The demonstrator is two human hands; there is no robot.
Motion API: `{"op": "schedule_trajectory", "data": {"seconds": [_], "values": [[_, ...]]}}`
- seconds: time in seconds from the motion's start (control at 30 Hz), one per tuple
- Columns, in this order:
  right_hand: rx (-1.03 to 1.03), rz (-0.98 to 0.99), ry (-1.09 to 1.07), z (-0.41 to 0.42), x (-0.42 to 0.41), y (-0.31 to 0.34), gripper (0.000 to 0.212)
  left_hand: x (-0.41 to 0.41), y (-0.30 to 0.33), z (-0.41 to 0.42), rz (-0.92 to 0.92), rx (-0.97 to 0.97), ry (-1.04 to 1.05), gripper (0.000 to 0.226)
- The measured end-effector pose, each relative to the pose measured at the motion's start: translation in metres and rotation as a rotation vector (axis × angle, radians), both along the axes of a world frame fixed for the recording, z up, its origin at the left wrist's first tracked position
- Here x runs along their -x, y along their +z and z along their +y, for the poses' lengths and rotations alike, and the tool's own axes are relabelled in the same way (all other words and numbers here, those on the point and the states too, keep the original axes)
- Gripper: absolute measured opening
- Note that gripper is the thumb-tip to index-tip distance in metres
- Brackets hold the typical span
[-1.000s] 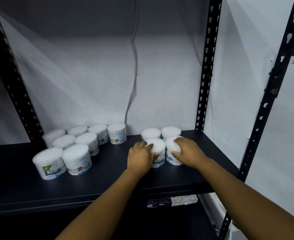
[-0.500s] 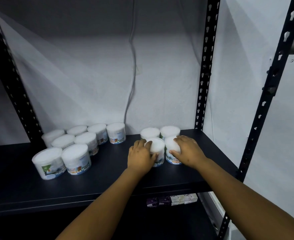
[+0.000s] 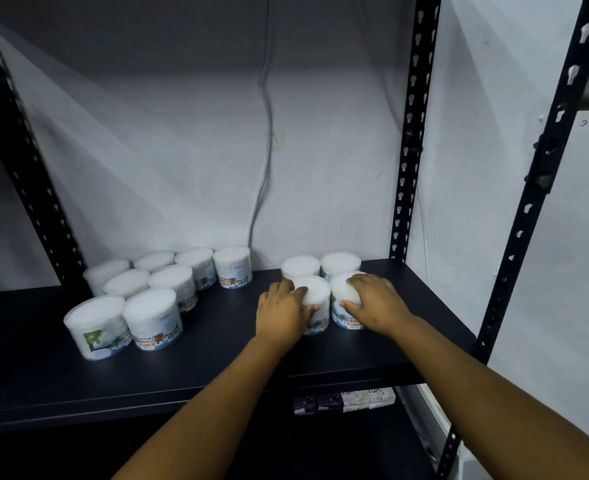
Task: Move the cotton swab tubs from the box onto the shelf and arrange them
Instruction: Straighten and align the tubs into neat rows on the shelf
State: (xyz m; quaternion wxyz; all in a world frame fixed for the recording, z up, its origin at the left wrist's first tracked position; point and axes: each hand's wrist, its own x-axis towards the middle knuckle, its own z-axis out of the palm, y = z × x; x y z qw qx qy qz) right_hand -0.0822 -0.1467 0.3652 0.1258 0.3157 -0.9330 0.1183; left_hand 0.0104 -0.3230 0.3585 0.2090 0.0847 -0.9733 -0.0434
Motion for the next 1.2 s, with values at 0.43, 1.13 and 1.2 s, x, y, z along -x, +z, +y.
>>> {"op": "schedule_trajectory", "data": {"seconds": [0.43,1.13,1.2], "values": [[0.024,-0.029,0.013,0.0001,-0.0005,-0.0001,0.053,-0.0012,-0.0007,-0.0032,-0.014,-0.005,-0.011,0.047],[0.032,0.004,0.015,0.001,-0.0009,-0.0025,0.06,-0.0004,-0.0046,-0.0073,0.011,-0.06,-0.012,0.054],[0.028,0.003,0.015,-0.0005,-0.0012,-0.003,0.057,0.0001,-0.004,-0.0066,0.003,-0.05,-0.004,0.052]]}}
